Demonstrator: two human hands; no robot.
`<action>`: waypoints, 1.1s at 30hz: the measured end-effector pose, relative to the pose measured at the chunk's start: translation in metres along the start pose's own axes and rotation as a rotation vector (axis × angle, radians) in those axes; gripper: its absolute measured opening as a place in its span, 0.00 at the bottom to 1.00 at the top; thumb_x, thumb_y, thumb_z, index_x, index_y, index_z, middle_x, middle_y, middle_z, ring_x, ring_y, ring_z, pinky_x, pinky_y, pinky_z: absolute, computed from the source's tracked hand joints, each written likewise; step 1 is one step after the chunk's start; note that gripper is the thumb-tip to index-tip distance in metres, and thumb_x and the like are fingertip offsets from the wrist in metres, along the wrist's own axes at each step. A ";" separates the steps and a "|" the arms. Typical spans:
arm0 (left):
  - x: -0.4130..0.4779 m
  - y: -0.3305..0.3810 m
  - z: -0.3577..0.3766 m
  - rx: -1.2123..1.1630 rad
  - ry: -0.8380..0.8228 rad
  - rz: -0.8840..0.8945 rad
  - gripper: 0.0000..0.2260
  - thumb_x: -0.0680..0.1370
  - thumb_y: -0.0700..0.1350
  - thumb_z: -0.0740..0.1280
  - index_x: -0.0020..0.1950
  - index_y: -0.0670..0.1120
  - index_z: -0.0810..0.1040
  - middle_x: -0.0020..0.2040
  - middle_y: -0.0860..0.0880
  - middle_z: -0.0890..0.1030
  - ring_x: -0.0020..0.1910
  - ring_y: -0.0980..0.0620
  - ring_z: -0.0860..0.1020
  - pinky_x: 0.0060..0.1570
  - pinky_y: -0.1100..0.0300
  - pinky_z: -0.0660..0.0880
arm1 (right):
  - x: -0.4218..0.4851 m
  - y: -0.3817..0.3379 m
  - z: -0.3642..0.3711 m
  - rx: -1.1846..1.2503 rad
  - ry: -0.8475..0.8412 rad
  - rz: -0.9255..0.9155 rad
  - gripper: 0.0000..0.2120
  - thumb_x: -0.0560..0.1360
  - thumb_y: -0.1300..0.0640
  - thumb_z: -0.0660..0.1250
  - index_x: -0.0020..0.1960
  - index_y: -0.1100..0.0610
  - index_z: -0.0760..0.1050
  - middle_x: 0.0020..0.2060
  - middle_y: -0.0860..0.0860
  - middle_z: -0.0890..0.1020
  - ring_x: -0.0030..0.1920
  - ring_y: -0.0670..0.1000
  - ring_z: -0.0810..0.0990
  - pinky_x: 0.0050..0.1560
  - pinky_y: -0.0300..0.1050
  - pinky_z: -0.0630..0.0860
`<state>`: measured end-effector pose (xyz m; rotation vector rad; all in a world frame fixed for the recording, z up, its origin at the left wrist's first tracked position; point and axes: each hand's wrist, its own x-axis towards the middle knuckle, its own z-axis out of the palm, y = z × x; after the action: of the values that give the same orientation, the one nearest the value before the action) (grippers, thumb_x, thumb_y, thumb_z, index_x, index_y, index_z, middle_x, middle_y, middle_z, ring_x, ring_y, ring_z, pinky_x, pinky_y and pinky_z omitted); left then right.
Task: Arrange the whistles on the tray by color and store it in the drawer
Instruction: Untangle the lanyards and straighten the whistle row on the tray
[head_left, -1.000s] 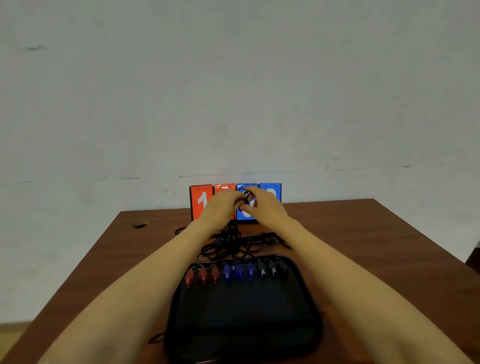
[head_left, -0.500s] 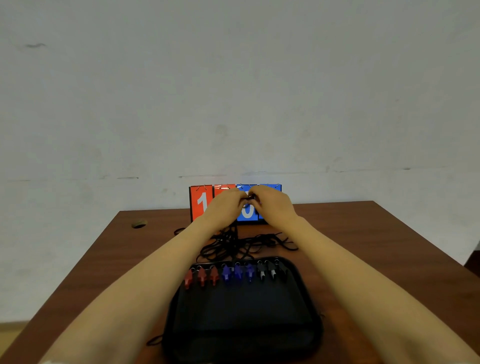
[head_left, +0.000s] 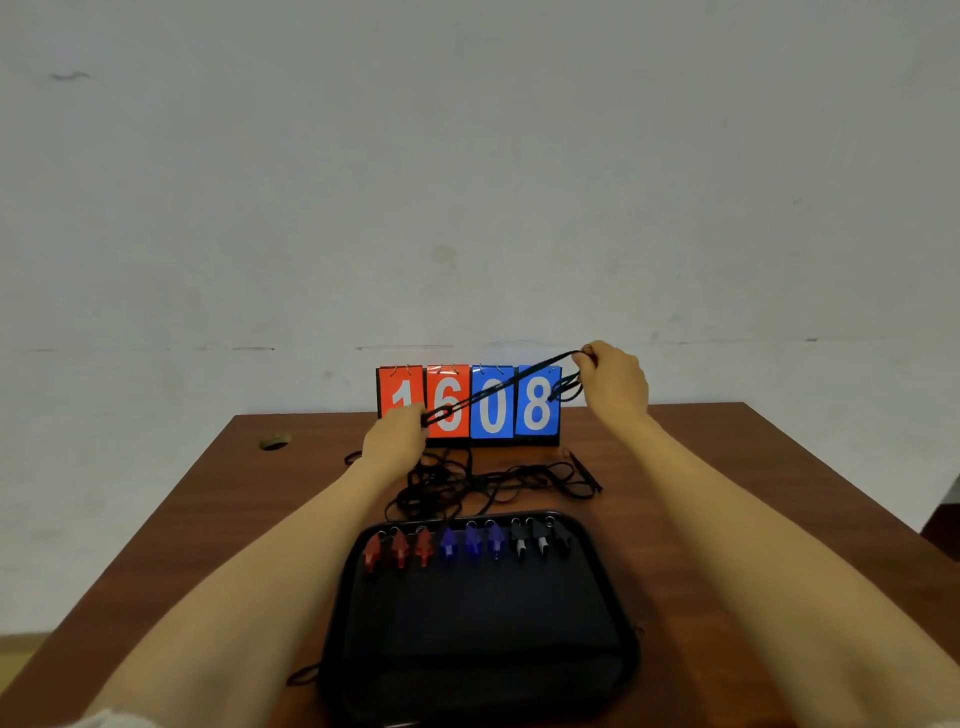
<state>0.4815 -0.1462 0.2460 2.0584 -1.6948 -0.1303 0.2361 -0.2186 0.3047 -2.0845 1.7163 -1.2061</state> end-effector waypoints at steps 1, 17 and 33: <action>-0.001 -0.002 0.001 -0.032 0.008 -0.025 0.10 0.80 0.42 0.62 0.60 0.40 0.72 0.50 0.40 0.79 0.40 0.46 0.74 0.40 0.55 0.72 | 0.001 0.003 0.001 0.004 -0.008 0.021 0.13 0.81 0.54 0.58 0.48 0.62 0.76 0.39 0.56 0.78 0.38 0.56 0.74 0.36 0.45 0.65; 0.017 -0.042 0.003 -0.238 0.127 -0.393 0.08 0.76 0.36 0.56 0.53 0.38 0.71 0.45 0.40 0.79 0.43 0.41 0.80 0.37 0.54 0.72 | 0.002 0.033 0.013 0.089 0.013 0.240 0.12 0.81 0.56 0.56 0.42 0.59 0.71 0.38 0.54 0.75 0.38 0.57 0.73 0.36 0.45 0.66; 0.006 0.017 0.044 -0.383 -0.249 -0.121 0.33 0.74 0.40 0.71 0.75 0.43 0.59 0.74 0.42 0.61 0.71 0.42 0.65 0.70 0.50 0.65 | -0.007 -0.009 0.040 0.401 -0.220 0.092 0.09 0.80 0.60 0.59 0.50 0.62 0.76 0.38 0.54 0.79 0.30 0.46 0.76 0.30 0.31 0.75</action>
<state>0.4518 -0.1667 0.2148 1.9085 -1.5340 -0.7187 0.2695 -0.2226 0.2809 -1.8025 1.3301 -1.1332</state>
